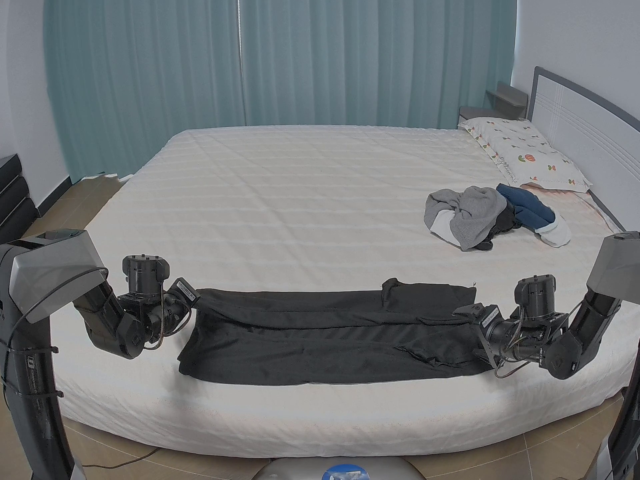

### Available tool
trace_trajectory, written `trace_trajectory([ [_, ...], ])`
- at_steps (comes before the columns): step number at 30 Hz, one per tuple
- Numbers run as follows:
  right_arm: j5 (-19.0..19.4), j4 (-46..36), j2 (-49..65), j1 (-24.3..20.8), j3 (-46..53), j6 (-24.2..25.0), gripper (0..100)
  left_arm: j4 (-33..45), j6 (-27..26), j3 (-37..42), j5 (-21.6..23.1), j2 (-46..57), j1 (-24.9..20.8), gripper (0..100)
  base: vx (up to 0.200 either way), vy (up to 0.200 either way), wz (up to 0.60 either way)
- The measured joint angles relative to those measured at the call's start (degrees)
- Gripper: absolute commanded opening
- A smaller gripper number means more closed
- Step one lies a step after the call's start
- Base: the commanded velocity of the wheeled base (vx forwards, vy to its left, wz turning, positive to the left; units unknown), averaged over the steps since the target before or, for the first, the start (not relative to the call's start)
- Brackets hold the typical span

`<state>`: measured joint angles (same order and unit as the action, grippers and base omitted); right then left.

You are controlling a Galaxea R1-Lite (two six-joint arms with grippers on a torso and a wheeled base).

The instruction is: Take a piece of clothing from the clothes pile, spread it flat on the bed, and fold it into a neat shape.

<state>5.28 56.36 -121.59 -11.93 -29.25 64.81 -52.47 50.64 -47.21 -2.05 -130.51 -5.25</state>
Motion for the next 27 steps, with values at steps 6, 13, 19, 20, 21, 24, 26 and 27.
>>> trace_trajectory([
  [6, -0.3, -9.7, -1.6, 0.0, -9.7, 0.0, 100, -1.1, 2.0, -0.1, 0.2, 0.1, -0.3, 0, 0.0, 0.0, 0.0],
  [13, -4.3, -14.6, -6.3, -0.6, -19.0, -2.9, 100, -1.6, 3.9, -0.3, 0.3, 0.2, -0.6, 0, 0.0, 0.0, 0.0],
  [19, -6.4, -18.2, -10.3, -0.9, -24.2, -4.1, 100, -1.6, 4.7, -0.5, 0.3, 0.3, -0.7, 0, 0.0, 0.0, 0.0],
  [20, -6.4, -18.7, -10.7, -0.9, -24.9, -4.1, 100, -1.7, 4.7, -0.6, 0.2, 0.3, -0.7, 0, 0.0, 0.0, 0.0],
  [21, -6.5, -19.0, -11.0, -0.9, -25.5, -4.0, 100, -1.7, 4.7, -0.6, 0.2, 0.3, -0.7, 0, 0.0, 0.0, 0.0],
  [24, -6.6, -19.3, -11.8, -0.8, -27.0, -4.0, 100, -1.7, 4.7, -0.6, 0.2, 0.3, -0.7, 0, 0.0, 0.0, 0.0],
  [26, -6.6, -19.3, -12.2, -0.7, -27.6, -4.0, 100, -1.7, 4.7, -0.6, 0.2, 0.3, -0.7, 0, 0.0, 0.0, 0.0],
  [27, -6.7, -19.4, -12.3, -0.7, -27.8, -4.0, 0, -1.6, 4.7, -0.6, 0.2, 0.3, -0.7, 0, 0.0, 0.0, 0.0],
])
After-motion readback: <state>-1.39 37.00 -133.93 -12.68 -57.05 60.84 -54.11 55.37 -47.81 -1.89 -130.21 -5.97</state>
